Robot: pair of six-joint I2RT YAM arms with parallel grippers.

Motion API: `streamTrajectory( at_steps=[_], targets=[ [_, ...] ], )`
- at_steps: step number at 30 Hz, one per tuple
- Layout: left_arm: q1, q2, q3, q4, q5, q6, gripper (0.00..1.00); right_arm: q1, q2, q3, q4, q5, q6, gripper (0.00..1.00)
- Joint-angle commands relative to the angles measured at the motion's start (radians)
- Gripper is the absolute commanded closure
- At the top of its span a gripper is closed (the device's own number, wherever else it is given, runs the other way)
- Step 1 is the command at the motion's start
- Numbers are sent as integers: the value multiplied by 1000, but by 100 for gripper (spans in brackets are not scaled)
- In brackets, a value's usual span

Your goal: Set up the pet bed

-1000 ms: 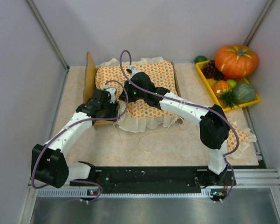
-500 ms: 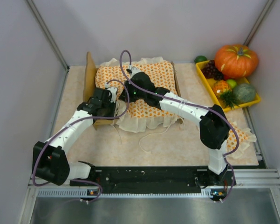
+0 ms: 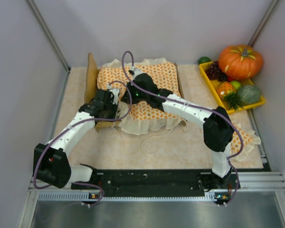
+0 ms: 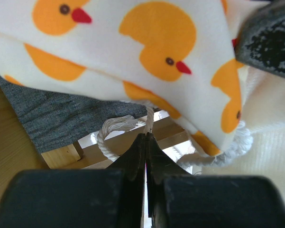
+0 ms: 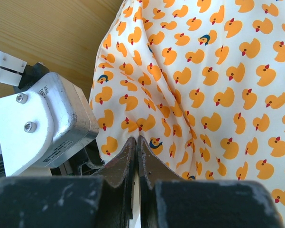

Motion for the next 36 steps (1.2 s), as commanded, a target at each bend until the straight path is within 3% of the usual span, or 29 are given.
streamTrajectory(
  at_steps=[1, 8, 23, 36],
  targets=[
    [3, -6, 31, 38, -5, 9, 100, 1, -16, 27, 17, -7, -5, 100],
    [3, -49, 20, 129, -129, 12, 100, 1, -16, 25, 18, -7, -5, 100],
    [5, 94, -6, 255, -71, -24, 100, 3, -12, 24, 18, -10, -2, 100],
    [5, 157, -80, 184, -19, -86, 100, 3, -9, 30, 18, -8, -6, 100]
  ],
)
